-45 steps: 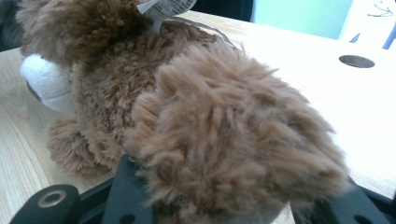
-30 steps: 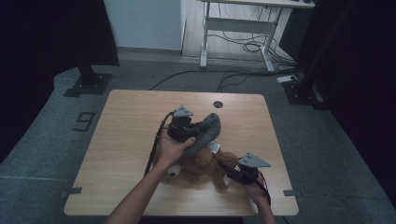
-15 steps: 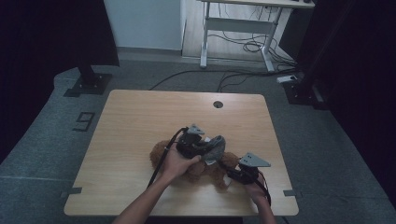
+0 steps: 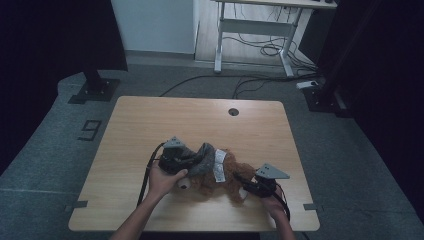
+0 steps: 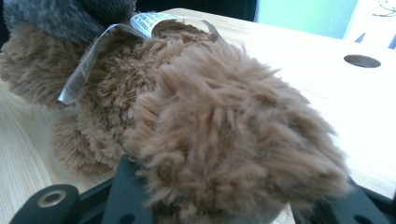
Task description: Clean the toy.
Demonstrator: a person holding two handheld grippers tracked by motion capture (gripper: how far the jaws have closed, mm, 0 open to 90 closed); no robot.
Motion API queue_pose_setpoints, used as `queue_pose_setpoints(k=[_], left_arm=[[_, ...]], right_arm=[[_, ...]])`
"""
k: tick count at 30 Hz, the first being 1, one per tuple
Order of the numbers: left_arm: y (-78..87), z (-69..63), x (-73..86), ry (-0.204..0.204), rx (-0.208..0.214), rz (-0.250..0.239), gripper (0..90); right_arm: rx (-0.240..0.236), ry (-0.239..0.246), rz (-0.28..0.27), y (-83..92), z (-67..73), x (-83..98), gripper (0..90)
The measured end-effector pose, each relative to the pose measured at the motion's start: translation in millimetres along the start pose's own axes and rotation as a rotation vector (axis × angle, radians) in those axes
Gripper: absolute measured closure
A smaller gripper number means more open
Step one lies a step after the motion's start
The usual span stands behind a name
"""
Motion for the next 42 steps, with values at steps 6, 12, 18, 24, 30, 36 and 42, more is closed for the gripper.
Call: queue_pose_setpoints(k=[6,12,18,24,30,36,42], left_arm=[[-4.3,-20.4,-15.8,-0.023,0.032,-0.052,80.2],[-21.4,-65.6,-44.4,-0.083,0.103,-0.098,80.2],[-65.4,-87.0,-40.5,-0.109,0.098,-0.014,80.1],[-91.6,-66.9,-3.6,-0.066,0.06,0.054,80.7],[-61.9,-45.6,-4.8,-0.069,0.007,0.014,80.8],[-20.6,-14.7,-0.1,-0.097,-0.061,-0.019,80.9],[10.5,7.0,-2.4,-0.073,-0.111,-0.053,80.8]], right_arm=[[0.002,0.006,-0.001,-0.5,-0.2,-0.2,57.3],[0.001,0.009,-0.003,-0.2,0.2,-0.6,57.3],[0.0,0.012,-0.006,-0.5,0.5,-1.3,57.2],[0.007,0.033,0.012,-1.0,0.8,1.0,57.3],[0.002,0.03,0.005,-0.4,1.5,-0.6,57.3],[-0.008,0.024,0.0,0.7,2.0,-1.1,57.3],[-0.016,0.021,-0.002,0.1,3.8,-1.3,57.3]])
Point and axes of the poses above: each handheld gripper's, and its own axes: y roughly backward along the jaws, x roughly out of its underside, z roughly to its left, the point moved 8 cm from there along -y, roughly forward along the jaws, and after that the axes turned 10 degrees about -z, right-handed, at the moved point
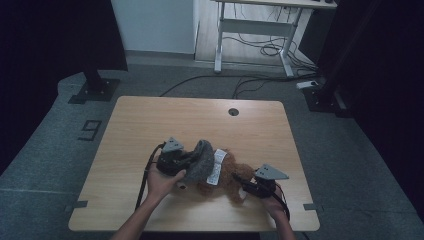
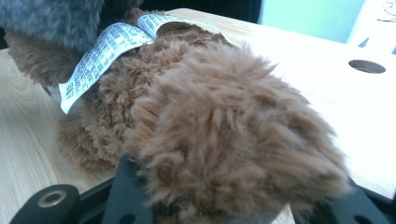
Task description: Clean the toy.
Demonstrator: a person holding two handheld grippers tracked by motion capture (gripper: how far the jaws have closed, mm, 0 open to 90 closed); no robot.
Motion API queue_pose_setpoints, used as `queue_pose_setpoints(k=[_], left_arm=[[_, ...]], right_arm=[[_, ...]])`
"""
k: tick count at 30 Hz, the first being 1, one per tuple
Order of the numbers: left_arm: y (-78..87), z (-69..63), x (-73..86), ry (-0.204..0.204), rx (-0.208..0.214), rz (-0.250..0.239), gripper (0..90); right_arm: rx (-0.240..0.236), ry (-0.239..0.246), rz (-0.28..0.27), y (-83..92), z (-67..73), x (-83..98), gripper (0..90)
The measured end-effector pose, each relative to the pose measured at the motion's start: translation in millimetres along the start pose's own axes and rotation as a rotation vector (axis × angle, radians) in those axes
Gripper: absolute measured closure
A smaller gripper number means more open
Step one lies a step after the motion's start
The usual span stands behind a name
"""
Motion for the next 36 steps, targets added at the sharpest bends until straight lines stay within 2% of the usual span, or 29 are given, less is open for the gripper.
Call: queue_pose_setpoints(k=[3,5,7,11,13,16,18,20,22,24,25,26,28,32,36], left_arm=[[5.8,3.4,-3.1,0.015,0.0,-0.016,80.7],[4.3,-5.8,-7.6,0.006,0.019,-0.028,80.6],[-0.8,-20.8,-15.4,-0.008,0.051,-0.041,80.6],[-21.3,-57.9,-35.4,-0.047,0.115,-0.05,80.5],[-33.4,-71.5,-40.7,-0.058,0.134,-0.045,80.4],[-57.7,-88.6,-39.1,-0.06,0.159,-0.005,80.3],[-73.3,-92.4,-30.7,-0.074,0.144,0.037,80.2],[-85.1,-89.9,-18.0,-0.086,0.122,0.079,80.3],[-89.5,-83.5,-7.1,-0.087,0.106,0.088,80.4],[-86.4,-77.6,-3.3,-0.052,0.121,0.075,80.6],[-83.4,-75.0,-3.5,-0.04,0.122,0.069,80.7],[-80.5,-72.5,-3.8,-0.046,0.116,0.067,80.7],[-71.2,-63.2,-5.1,-0.059,0.087,0.061,80.7],[-49.0,-39.1,-7.7,-0.059,0.026,0.046,80.7],[-25.1,-13.8,-6.8,-0.022,0.002,0.011,80.7]], right_arm=[[0.005,0.002,0.0,-0.3,-0.7,0.0,57.3],[0.007,-0.002,-0.003,-1.8,-0.7,0.3,57.3],[0.015,0.0,-0.005,-3.2,-0.8,0.1,57.3],[0.018,0.001,-0.007,-3.0,-0.3,-0.4,57.3],[0.016,0.002,-0.005,-2.5,0.1,-0.3,57.3],[0.016,0.006,-0.008,-2.5,-0.2,-0.5,57.3],[0.016,0.008,-0.007,-2.1,-0.4,-0.6,57.3],[0.015,0.007,-0.006,-1.7,-0.2,-0.4,57.3],[0.014,0.011,-0.001,-1.4,-0.4,-0.1,57.3],[0.016,0.013,0.004,-2.1,-0.2,0.6,57.3],[0.015,0.012,0.001,-2.5,0.1,0.6,57.3],[0.013,0.011,0.0,-2.7,0.3,0.4,57.3],[0.016,0.012,0.0,-2.7,0.1,0.1,57.3],[0.015,0.003,-0.002,-1.5,-1.3,0.6,57.3],[0.01,0.003,-0.006,-1.3,-1.0,0.5,57.3]])
Point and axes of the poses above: each handheld gripper's, and its own axes: y roughly backward along the jaws, x roughly out of its underside, z roughly to its left, the point moved 8 cm from there along -y, roughly forward along the jaws, and after that the axes turned 10 degrees about -z, right-handed, at the moved point
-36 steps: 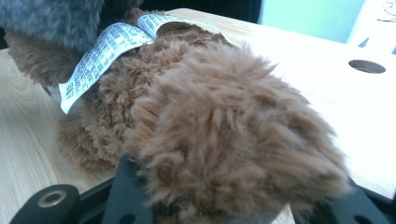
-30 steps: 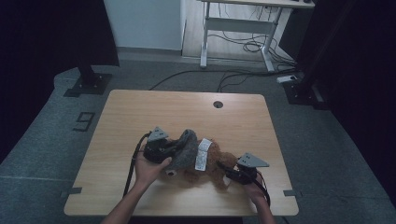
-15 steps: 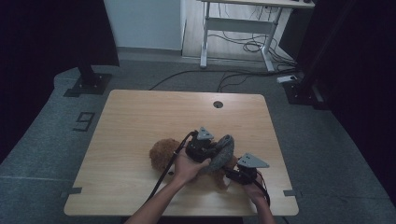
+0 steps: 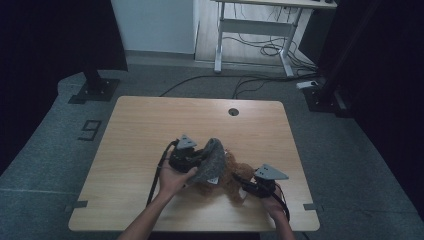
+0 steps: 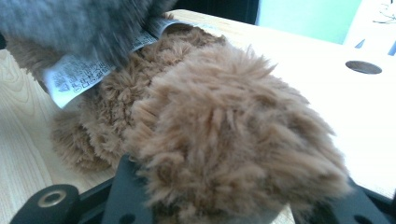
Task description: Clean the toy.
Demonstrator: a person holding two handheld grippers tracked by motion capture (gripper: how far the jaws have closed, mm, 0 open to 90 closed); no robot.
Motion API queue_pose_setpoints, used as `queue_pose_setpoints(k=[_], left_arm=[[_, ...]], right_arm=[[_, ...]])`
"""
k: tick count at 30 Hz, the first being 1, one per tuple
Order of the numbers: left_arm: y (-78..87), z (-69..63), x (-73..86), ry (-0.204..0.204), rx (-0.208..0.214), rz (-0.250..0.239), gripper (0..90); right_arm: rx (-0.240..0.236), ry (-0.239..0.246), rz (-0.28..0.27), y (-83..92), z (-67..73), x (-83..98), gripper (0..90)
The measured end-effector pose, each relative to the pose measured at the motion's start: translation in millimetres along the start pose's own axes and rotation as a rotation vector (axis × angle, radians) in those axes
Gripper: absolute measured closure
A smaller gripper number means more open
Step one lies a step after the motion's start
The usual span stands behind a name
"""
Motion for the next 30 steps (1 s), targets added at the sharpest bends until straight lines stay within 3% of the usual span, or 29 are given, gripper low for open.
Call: queue_pose_setpoints(k=[4,7,15,19,22,26,30], left_arm=[[23.5,28.2,1.6,0.03,-0.049,-0.025,80.6],[37.0,43.4,9.2,0.073,-0.045,-0.038,80.5],[60.6,58.2,24.5,0.112,-0.06,-0.085,80.3],[73.4,67.3,33.0,0.12,-0.088,-0.096,80.2],[82.8,73.1,42.9,0.093,-0.13,-0.087,80.2],[91.7,88.6,52.4,0.124,-0.165,-0.071,80.2],[92.5,99.1,58.6,0.16,-0.169,-0.058,80.2]], right_arm=[[0.002,0.003,0.0,0.6,0.1,0.1,57.3],[0.003,-0.002,0.0,0.6,-0.3,0.5,57.3],[0.0,-0.002,0.001,0.8,1.0,0.5,57.2],[-0.001,-0.002,0.001,0.9,1.0,0.6,57.2],[0.0,-0.001,0.002,0.6,1.3,0.2,57.1],[0.004,0.001,0.003,0.2,0.9,0.2,57.1],[0.008,0.001,0.004,0.2,0.2,0.2,57.2]])
Point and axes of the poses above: each handheld gripper's, and its own axes: y roughly backward along the jaws, x roughly out of its underside, z roughly to its left, the point moved 8 cm from there along -y, roughly forward along the jaws, and after that the axes turned 10 degrees about -z, right-handed, at the moved point
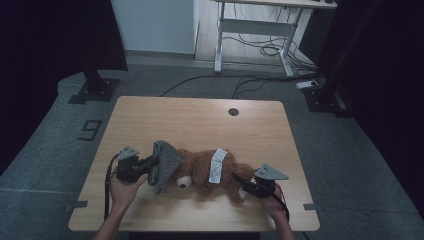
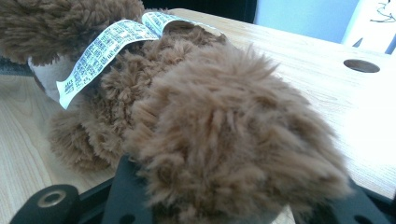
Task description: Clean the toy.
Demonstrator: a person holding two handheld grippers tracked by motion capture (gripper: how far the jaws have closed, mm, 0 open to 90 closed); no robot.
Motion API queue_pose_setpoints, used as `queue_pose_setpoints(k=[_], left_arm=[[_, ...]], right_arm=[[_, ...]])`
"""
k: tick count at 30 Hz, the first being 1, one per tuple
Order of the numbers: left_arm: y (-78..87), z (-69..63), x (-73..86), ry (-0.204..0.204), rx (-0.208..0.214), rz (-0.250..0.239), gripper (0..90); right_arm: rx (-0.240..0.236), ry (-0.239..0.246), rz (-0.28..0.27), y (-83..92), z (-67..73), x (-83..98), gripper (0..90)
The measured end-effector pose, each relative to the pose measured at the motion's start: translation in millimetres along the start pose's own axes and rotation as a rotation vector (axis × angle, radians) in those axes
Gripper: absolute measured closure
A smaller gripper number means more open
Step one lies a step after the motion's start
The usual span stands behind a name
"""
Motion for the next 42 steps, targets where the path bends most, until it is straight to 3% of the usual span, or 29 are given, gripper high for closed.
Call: queue_pose_setpoints(k=[3,8,10,13,15,19,24,28,32,36,39,42], left_arm=[[0.6,-5.2,-11.7,-0.006,0.012,-0.026,80.2],[-5.2,-30.6,-46.4,-0.068,0.044,-0.066,79.9],[-16.4,-40.7,-57.9,-0.086,0.054,-0.069,79.9],[-38.0,-47.2,-62.3,-0.082,0.062,-0.037,79.8],[-54.6,-47.0,-57.2,-0.054,0.075,0.004,79.8],[-68.0,-46.0,-40.2,-0.024,0.092,0.047,79.8],[-58.3,-48.3,-25.8,-0.039,0.096,0.033,80.3],[-48.0,-52.1,-13.9,-0.061,0.102,0.001,80.6],[-39.8,-55.1,-1.8,-0.06,0.117,-0.027,80.9],[-33.0,-61.4,4.5,-0.088,0.126,-0.034,81.0],[-28.6,-63.9,8.0,-0.091,0.134,-0.039,81.0],[-24.6,-62.4,11.0,-0.074,0.15,-0.046,81.0]], right_arm=[[0.001,-0.003,0.001,-0.6,-0.7,0.3,57.2],[0.006,0.006,-0.003,-1.0,-0.5,-0.5,57.1],[0.006,0.011,-0.004,-0.9,0.1,-1.1,57.1],[0.003,0.018,-0.006,-0.6,0.6,-1.7,57.2],[0.0,0.022,-0.007,-0.4,0.9,-1.7,57.2],[-0.005,0.028,-0.009,0.3,1.2,-2.2,57.1],[-0.017,0.025,-0.01,0.9,3.3,-3.0,54.8],[-0.041,-0.004,-0.022,5.5,8.1,-9.2,46.8],[-0.084,-0.081,-0.041,14.8,10.2,-28.8,29.0],[-0.111,-0.122,-0.068,18.3,11.9,-55.7,20.7],[-0.104,-0.127,-0.006,6.6,8.8,-63.5,17.3],[-0.121,-0.157,0.105,-13.0,10.5,-50.3,12.6]])
Point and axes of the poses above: each handheld gripper's, and its own axes: y roughly backward along the jaws, x roughly out of its underside, z roughly to its left, the point moved 8 cm from there along -y, roughly forward along the jaws, and after that the axes turned 10 degrees about -z, right-handed, at the moved point
